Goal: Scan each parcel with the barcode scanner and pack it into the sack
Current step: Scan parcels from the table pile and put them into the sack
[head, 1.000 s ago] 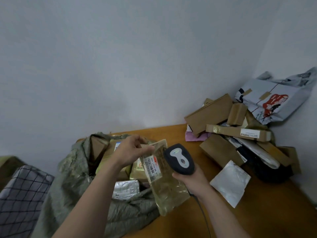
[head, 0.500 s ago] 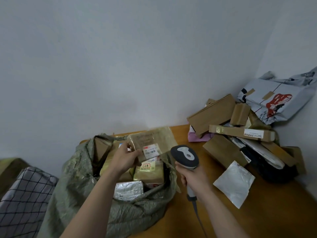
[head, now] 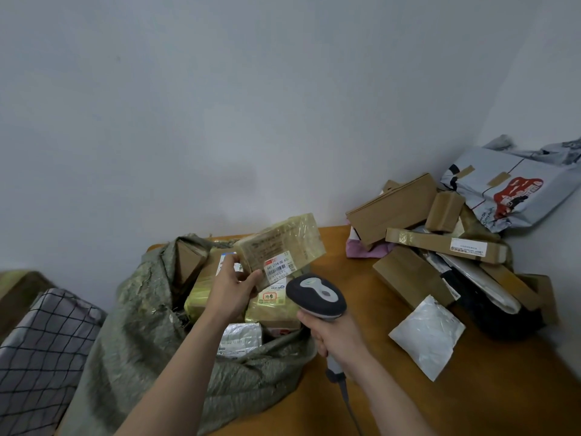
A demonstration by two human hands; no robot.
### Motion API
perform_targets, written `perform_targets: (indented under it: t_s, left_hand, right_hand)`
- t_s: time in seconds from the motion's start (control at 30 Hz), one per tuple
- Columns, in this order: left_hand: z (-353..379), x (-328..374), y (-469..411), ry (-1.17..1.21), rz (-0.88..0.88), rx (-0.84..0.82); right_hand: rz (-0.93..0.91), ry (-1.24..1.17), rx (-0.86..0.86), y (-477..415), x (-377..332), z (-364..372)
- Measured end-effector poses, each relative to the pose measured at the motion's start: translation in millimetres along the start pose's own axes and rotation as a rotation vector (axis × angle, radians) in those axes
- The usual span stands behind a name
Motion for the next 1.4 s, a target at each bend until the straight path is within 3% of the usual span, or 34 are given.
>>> perform_targets:
  t_s: [1.4]
  left_hand:
    - [4.7,3.8,-3.7,0.025,0.016,-0.013]
  right_hand:
    - [-0.002,-0.017,-0.012,1.7,0.8,-4.6]
Point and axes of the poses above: each hand's wrist, its own y-axis away from the middle knuckle, its own z-axis out of the palm, x = y × z, the point moved 1 cm from there along -y, towards the middle knuckle, and after that the axes turned 9 degrees about -y, right-handed, at the moved point
